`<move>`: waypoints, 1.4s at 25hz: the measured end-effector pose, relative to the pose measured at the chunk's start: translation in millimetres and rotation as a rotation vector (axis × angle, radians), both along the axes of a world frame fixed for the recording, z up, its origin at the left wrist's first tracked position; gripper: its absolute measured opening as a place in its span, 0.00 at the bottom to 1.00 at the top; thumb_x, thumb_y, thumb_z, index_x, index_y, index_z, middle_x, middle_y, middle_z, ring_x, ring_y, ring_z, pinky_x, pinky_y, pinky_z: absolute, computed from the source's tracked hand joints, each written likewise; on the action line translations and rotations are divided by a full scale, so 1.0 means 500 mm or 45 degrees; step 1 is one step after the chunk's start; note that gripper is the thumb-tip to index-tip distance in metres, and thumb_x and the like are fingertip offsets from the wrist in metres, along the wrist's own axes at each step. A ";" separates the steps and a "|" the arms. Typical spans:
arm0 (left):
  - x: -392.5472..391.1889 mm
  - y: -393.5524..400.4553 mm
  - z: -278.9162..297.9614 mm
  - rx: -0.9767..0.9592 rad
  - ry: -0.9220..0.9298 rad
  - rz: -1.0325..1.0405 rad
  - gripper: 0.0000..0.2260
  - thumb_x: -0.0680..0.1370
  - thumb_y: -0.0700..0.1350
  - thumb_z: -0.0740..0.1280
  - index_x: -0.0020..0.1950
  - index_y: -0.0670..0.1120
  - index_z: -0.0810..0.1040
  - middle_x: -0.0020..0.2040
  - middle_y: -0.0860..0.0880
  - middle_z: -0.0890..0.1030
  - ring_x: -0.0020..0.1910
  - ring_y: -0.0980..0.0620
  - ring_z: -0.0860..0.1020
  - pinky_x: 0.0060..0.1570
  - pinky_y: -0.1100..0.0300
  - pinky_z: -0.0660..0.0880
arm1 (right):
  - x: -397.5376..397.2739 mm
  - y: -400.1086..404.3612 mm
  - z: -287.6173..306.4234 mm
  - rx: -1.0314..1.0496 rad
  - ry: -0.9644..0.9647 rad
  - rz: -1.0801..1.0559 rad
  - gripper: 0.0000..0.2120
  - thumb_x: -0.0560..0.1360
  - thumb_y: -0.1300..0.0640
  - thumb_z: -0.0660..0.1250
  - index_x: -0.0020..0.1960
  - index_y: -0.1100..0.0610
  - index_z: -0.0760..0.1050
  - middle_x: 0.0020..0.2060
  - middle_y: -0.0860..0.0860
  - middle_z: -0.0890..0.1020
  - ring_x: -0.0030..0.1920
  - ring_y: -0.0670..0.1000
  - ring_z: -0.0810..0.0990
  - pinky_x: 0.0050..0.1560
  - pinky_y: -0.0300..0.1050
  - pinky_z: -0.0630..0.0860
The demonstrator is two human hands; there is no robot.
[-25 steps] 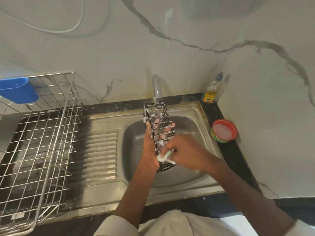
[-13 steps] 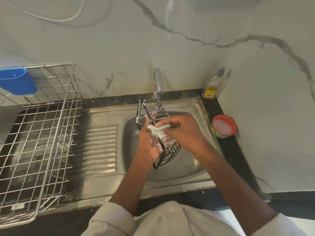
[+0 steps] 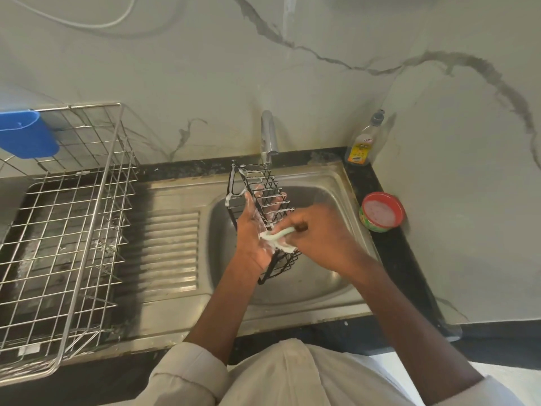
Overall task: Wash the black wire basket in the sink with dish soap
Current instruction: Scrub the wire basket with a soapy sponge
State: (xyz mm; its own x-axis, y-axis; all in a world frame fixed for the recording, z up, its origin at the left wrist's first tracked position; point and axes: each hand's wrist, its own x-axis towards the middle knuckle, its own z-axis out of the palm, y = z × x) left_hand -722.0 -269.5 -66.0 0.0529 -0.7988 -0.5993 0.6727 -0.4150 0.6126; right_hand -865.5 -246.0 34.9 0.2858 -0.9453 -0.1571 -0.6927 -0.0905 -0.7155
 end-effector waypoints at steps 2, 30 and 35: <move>0.001 0.000 0.002 -0.021 -0.059 0.030 0.29 0.84 0.69 0.58 0.74 0.51 0.79 0.69 0.44 0.83 0.67 0.39 0.82 0.61 0.41 0.80 | -0.005 0.003 -0.005 -0.030 0.101 -0.062 0.11 0.74 0.63 0.76 0.52 0.48 0.88 0.47 0.45 0.87 0.41 0.44 0.82 0.40 0.35 0.74; -0.005 0.012 0.017 -0.050 0.035 -0.015 0.28 0.86 0.65 0.56 0.65 0.42 0.81 0.51 0.41 0.87 0.43 0.45 0.88 0.37 0.52 0.85 | 0.006 -0.005 -0.002 0.227 -0.272 -0.012 0.14 0.72 0.70 0.75 0.49 0.52 0.88 0.45 0.47 0.88 0.38 0.42 0.85 0.37 0.34 0.80; -0.018 0.002 0.026 -0.072 -0.121 -0.076 0.33 0.83 0.71 0.55 0.73 0.47 0.79 0.63 0.39 0.85 0.58 0.44 0.86 0.40 0.50 0.84 | 0.034 -0.055 -0.014 -0.295 0.072 -0.335 0.15 0.74 0.72 0.72 0.51 0.54 0.87 0.50 0.46 0.84 0.41 0.40 0.82 0.36 0.27 0.73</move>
